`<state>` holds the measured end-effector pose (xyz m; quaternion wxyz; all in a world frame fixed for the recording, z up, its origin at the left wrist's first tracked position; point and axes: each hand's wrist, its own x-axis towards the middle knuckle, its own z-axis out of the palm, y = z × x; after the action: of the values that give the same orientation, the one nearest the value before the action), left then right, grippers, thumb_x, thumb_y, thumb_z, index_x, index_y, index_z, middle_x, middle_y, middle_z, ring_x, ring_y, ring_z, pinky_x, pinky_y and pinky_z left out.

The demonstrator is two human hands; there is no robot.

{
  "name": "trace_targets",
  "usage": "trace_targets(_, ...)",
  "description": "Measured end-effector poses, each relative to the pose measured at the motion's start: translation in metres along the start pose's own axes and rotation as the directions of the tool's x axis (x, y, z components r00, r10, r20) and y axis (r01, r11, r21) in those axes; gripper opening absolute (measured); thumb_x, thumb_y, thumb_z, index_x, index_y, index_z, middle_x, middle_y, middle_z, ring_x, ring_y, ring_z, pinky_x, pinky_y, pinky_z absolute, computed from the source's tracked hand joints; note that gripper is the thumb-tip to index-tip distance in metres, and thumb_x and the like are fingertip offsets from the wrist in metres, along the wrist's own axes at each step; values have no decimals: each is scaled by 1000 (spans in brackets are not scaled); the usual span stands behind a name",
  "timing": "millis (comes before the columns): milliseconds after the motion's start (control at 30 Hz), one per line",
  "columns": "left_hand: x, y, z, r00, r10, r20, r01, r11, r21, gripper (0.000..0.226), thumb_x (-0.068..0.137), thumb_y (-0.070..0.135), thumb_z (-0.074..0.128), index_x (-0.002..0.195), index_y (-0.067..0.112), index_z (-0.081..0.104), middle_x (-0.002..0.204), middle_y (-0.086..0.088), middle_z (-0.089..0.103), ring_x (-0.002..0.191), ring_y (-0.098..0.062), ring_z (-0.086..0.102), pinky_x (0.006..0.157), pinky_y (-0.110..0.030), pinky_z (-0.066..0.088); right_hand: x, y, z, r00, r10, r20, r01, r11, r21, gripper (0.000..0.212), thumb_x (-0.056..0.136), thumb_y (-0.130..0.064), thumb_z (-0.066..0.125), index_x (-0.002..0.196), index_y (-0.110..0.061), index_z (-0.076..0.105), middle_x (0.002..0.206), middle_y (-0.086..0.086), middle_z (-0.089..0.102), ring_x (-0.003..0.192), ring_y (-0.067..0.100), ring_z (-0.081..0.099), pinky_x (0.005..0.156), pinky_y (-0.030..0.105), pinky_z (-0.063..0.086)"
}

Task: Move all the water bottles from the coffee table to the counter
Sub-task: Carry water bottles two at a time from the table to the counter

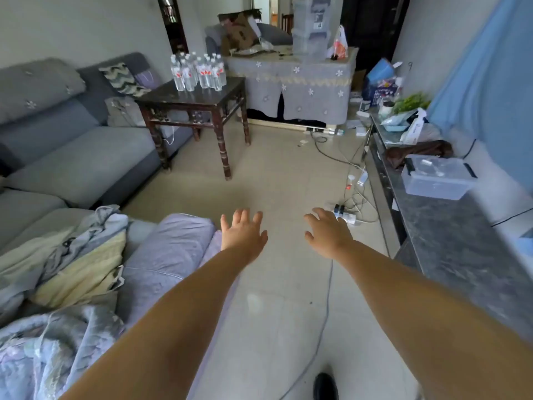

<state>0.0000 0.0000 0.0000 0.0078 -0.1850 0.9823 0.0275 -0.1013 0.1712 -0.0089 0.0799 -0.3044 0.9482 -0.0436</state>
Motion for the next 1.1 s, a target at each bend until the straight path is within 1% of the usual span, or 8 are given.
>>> trace_targets(133, 59, 14, 2, 1000, -24, 3, 23, 1000, 18, 53, 99, 40, 37, 147, 20, 29, 151, -10, 31, 143, -26, 22, 119, -55, 11, 57, 33, -8, 999, -10, 35, 11, 999, -35, 48, 100, -31, 38, 146, -19, 34, 159, 5, 20, 146, 25, 23, 115, 45, 26)
trace_targets(300, 147, 38, -12, 996, -94, 4, 94, 996, 1, 51, 99, 40, 36, 146, 21, 30, 150, -10, 31, 142, -26, 24, 118, -55, 14, 146, 79, -38, 999, -40, 32, 42, 997, -65, 49, 100, -31, 38, 147, -19, 33, 159, 4, 21, 144, 25, 25, 112, 43, 27)
trace_targets(467, 225, 56, -33, 990, -138, -13, 137, 989, -60, 50, 99, 40, 37, 145, 21, 32, 153, -8, 29, 143, -27, 23, 118, -56, 14, 224, 107, -71, 997, -69, 17, 70, 996, -60, 44, 99, -29, 38, 141, -16, 39, 153, 7, 30, 138, 27, 33, 106, 42, 33)
trace_targets(533, 252, 57, -37, 986, -165, -9, 164, 983, -84, 50, 99, 40, 37, 144, 21, 33, 152, -8, 30, 143, -26, 24, 118, -55, 16, 253, 114, -78, 995, -92, 26, 93, 994, -64, 44, 99, -29, 38, 142, -17, 39, 152, 7, 30, 137, 27, 33, 106, 42, 33)
trace_targets(733, 352, 35, -41, 965, -261, -3, 259, 956, -137, 51, 98, 40, 39, 145, 21, 33, 150, -7, 34, 141, -27, 28, 118, -54, 16, 355, 125, -90, 984, -175, 43, 178, 980, -85, 45, 100, -29, 36, 144, -22, 39, 157, 4, 24, 142, 25, 28, 110, 42, 28)
trace_targets(933, 489, 2, -44, 961, -276, -15, 271, 952, -141, 51, 98, 41, 38, 144, 20, 34, 148, -8, 37, 139, -29, 31, 117, -56, 18, 497, 127, -113, 979, -202, 1, 201, 975, -100, 44, 99, -28, 36, 142, -22, 42, 156, 5, 26, 141, 25, 30, 109, 42, 30)
trace_targets(1100, 611, -19, -67, 961, -275, 5, 273, 952, -136, 52, 98, 38, 38, 146, 19, 31, 149, -9, 35, 140, -29, 29, 118, -55, 15, 614, 132, -144, 981, -191, -19, 189, 979, -78, 46, 100, -30, 34, 145, -24, 38, 157, 3, 25, 141, 23, 29, 110, 42, 30)
